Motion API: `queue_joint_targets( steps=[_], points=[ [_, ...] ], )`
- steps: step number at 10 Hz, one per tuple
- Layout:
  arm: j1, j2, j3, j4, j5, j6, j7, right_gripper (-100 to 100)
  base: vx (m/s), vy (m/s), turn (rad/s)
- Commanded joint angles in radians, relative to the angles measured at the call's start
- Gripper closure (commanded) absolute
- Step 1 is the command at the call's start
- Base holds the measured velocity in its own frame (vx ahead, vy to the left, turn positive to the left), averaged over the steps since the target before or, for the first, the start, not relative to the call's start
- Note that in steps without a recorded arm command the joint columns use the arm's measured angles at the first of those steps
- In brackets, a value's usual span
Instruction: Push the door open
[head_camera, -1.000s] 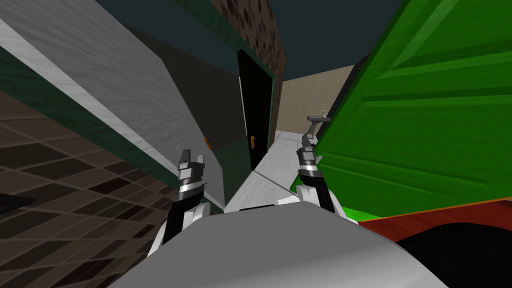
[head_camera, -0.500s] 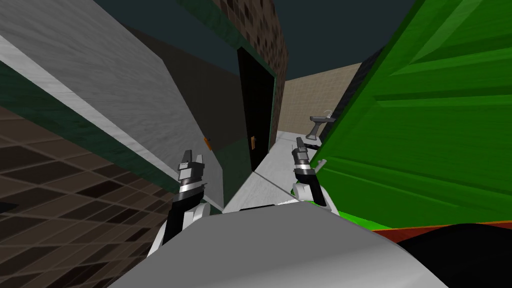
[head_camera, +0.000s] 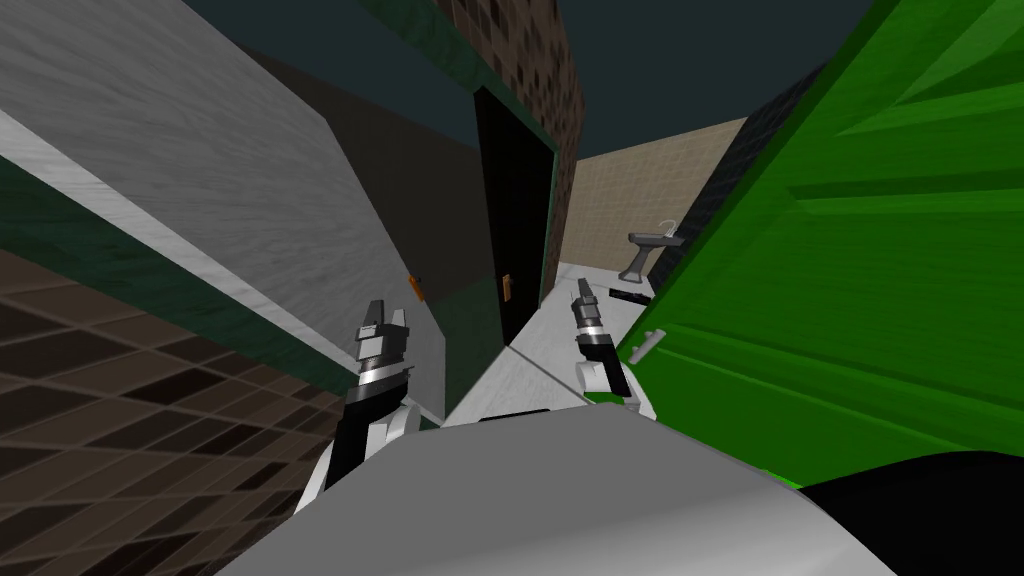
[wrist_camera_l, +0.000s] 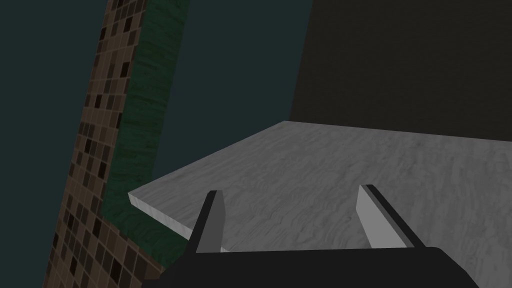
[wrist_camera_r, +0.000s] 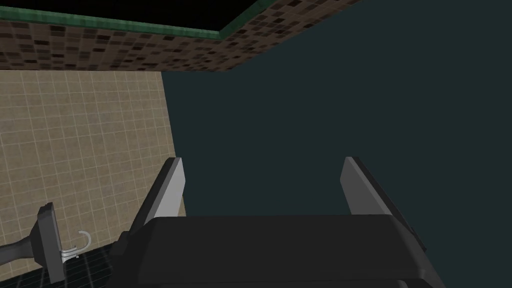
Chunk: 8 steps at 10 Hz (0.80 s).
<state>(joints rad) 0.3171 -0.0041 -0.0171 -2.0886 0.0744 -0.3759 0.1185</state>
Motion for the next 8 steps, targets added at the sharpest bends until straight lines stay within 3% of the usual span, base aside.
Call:
queue_joint_targets(
  steps=[1, 2, 3, 6, 7, 8],
  points=[
    [-0.028, -0.008, 0.012, 0.05, -0.003, -0.007, -0.013, -100, 0.094, -0.077, 0.091],
    [-0.05, -0.013, 0.02, 0.08, -0.004, -0.01, -0.022, -100, 0.099, -0.097, 0.097],
    [-0.05, -0.013, 0.02, 0.093, -0.004, -0.01, -0.022, -100, 0.061, -0.07, 0.028],
    [-0.117, -0.026, 0.044, 0.204, -0.009, -0.022, -0.048, -100, 0.06, -0.077, 0.089],
    [-0.117, -0.026, 0.044, 0.209, -0.009, -0.022, -0.048, -100, 0.059, -0.074, 0.03],
    [-0.141, -0.029, 0.053, 0.245, -0.011, -0.026, -0.057, -100, 0.059, -0.058, 0.057]
  ],
)
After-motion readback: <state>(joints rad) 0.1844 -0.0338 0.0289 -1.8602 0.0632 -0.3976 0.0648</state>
